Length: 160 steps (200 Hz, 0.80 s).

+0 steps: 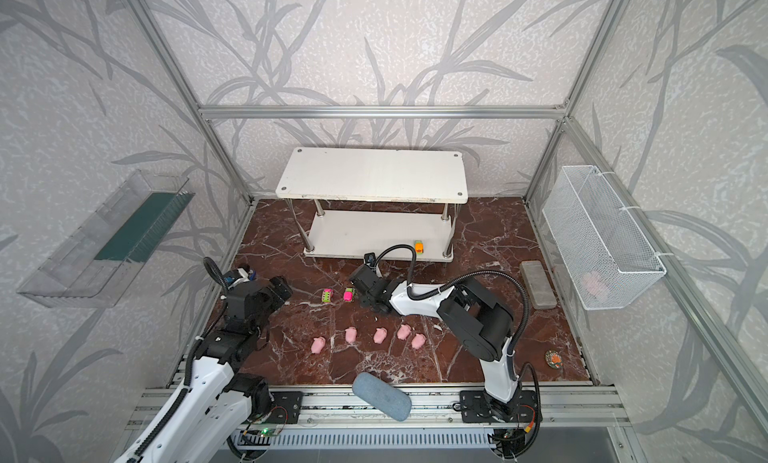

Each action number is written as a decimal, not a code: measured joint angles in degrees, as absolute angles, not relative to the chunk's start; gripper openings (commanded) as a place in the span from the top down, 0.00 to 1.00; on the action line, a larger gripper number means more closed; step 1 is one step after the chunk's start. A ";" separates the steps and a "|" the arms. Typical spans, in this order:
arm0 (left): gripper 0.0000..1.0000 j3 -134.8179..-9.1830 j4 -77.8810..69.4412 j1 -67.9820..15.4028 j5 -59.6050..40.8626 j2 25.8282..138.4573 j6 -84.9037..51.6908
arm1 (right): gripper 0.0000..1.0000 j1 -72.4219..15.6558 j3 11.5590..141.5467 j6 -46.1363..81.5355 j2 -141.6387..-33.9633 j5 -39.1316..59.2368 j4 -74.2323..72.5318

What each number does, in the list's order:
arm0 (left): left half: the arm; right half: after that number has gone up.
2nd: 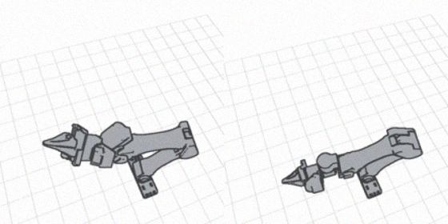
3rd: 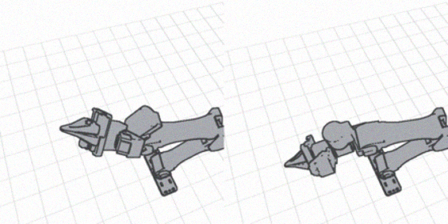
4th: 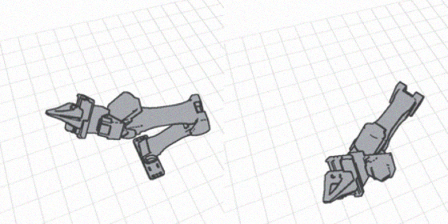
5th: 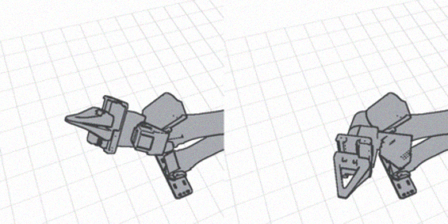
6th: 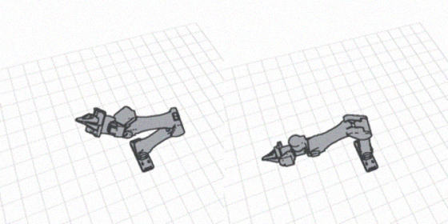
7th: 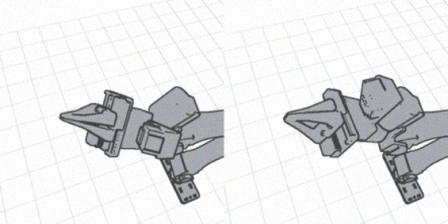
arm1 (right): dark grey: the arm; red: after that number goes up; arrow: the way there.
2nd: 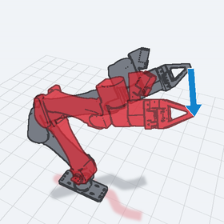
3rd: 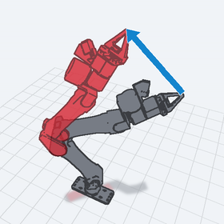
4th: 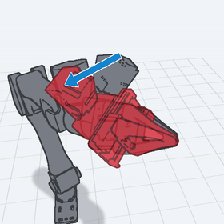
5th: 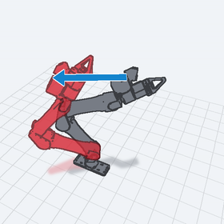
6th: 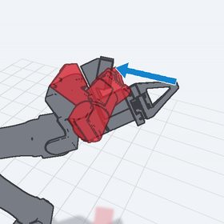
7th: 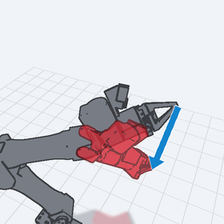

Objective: Place and organize the plastic toys onto the shelf

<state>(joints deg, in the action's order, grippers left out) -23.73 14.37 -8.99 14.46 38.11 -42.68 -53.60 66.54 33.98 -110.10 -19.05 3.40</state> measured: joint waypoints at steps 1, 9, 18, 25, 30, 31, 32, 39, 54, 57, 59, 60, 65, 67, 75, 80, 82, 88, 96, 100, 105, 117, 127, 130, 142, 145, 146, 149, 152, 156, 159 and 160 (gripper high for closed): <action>0.04 -23.73 14.35 -8.99 14.46 38.11 -42.68 | 0.74 -53.60 66.52 34.00 -110.04 -19.05 3.42; 0.04 -23.73 14.31 -8.99 14.46 38.11 -42.70 | 0.74 -53.60 66.39 33.98 -109.16 -19.16 3.70; 0.04 -23.73 14.28 -8.99 14.46 38.11 -42.70 | 0.74 -53.60 66.24 33.95 -107.98 -19.33 4.10; 0.04 -23.73 14.26 -8.99 14.48 38.11 -42.70 | 0.74 -53.60 66.02 33.95 -107.00 -19.46 4.38; 0.04 -23.73 14.26 -8.99 14.46 38.11 -42.70 | 0.74 -53.60 65.89 33.93 -106.32 -19.51 4.58; 0.04 -23.73 14.26 -8.99 14.48 38.11 -42.70 | 0.74 -53.60 65.87 33.93 -106.10 -19.53 4.67; 0.04 -23.73 14.26 -8.99 14.46 38.11 -42.70 | 0.74 -53.60 65.84 33.91 -106.00 -19.55 4.69; 0.04 -23.73 14.26 -8.99 14.46 38.09 -42.70 | 0.74 -53.60 65.76 33.85 -105.06 -19.62 5.15; 0.04 -23.73 14.26 -8.99 14.46 38.09 -42.70 | 0.74 -53.56 65.73 33.56 -102.91 -20.16 6.15; 0.04 -23.73 14.26 -8.99 14.46 38.06 -42.70 | 0.74 -53.54 65.73 33.45 -102.50 -20.34 6.35; 0.04 -23.73 14.26 -8.99 14.46 38.06 -42.70 | 0.74 -53.54 65.73 33.32 -102.21 -20.47 6.44; 0.04 -23.73 14.26 -8.99 14.46 38.09 -42.70 | 0.74 -53.54 65.73 33.34 -102.04 -20.51 6.57; 0.04 -23.73 14.26 -8.99 14.46 38.06 -42.70 | 0.74 -53.47 65.73 33.08 -101.36 -20.78 6.87; 0.04 -23.73 14.26 -8.99 14.46 38.06 -42.70 | 0.74 -53.43 65.73 33.06 -101.08 -20.82 7.03; 0.04 -23.73 14.24 -8.99 14.46 38.06 -42.70 | 0.74 -53.23 65.80 32.80 -100.18 -21.15 7.53; 0.04 -23.73 14.24 -8.99 14.46 38.06 -42.70 | 0.74 -53.01 65.95 32.64 -99.70 -21.32 7.94; 0.04 -23.73 14.24 -8.99 14.46 38.06 -42.70 | 0.74 -52.90 66.02 32.56 -99.55 -21.47 8.12; 0.04 -23.73 14.24 -8.99 14.44 38.06 -42.70 | 0.74 -52.56 66.32 32.32 -99.22 -21.80 8.54; 0.04 -23.73 14.24 -8.99 14.44 38.06 -42.70 | 0.74 -51.90 66.96 31.88 -99.09 -22.28 8.99; 0.04 -23.73 14.22 -8.99 14.41 38.06 -42.72 | 0.74 -51.64 67.22 31.75 -99.09 -22.44 9.15; 0.04 -23.73 14.22 -8.99 14.44 38.06 -42.72 | 0.74 -51.13 67.64 31.53 -99.09 -22.63 9.37; 0.04 -23.73 14.20 -8.99 14.44 38.06 -42.72 | 0.74 -49.89 68.53 31.20 -99.09 -23.18 9.74; 0.04 -23.73 14.17 -8.99 14.44 38.04 -42.72 | 0.75 -48.88 69.41 30.96 -99.18 -23.64 9.85; 0.04 -23.73 14.17 -8.99 14.41 38.02 -42.72 | 0.75 -48.58 69.67 30.87 -99.22 -23.77 9.85; 0.04 -23.73 14.13 -8.99 14.41 38.00 -42.72 | 0.75 -47.37 70.85 30.35 -99.57 -24.29 9.76; 0.04 -23.73 14.13 -8.99 14.41 38.00 -42.72 | 0.75 -47.11 71.09 30.30 -99.70 -24.43 9.72; 0.04 -23.73 14.13 -8.99 14.44 38.00 -42.72 | 0.75 -47.00 71.24 30.26 -99.74 -24.49 9.74; 0.04 -23.73 14.13 -8.99 14.41 38.00 -42.72 | 0.75 -46.78 71.46 30.20 -99.88 -24.67 9.69; 0.04 -23.73 14.13 -8.99 14.44 38.00 -42.72 | 0.75 -46.54 71.66 30.13 -100.05 -24.71 9.61; 0.04 -23.73 14.13 -8.99 14.44 38.00 -42.72 | 0.74 -46.22 71.96 30.09 -100.25 -24.88 9.50; 0.04 -23.73 14.13 -8.99 14.41 38.00 -42.72 | 0.74 -45.89 72.25 30.06 -100.55 -24.99 9.41; 0.04 -23.73 14.13 -8.99 14.41 38.00 -42.72 | 0.74 -45.82 72.29 30.04 -100.60 -25.04 9.41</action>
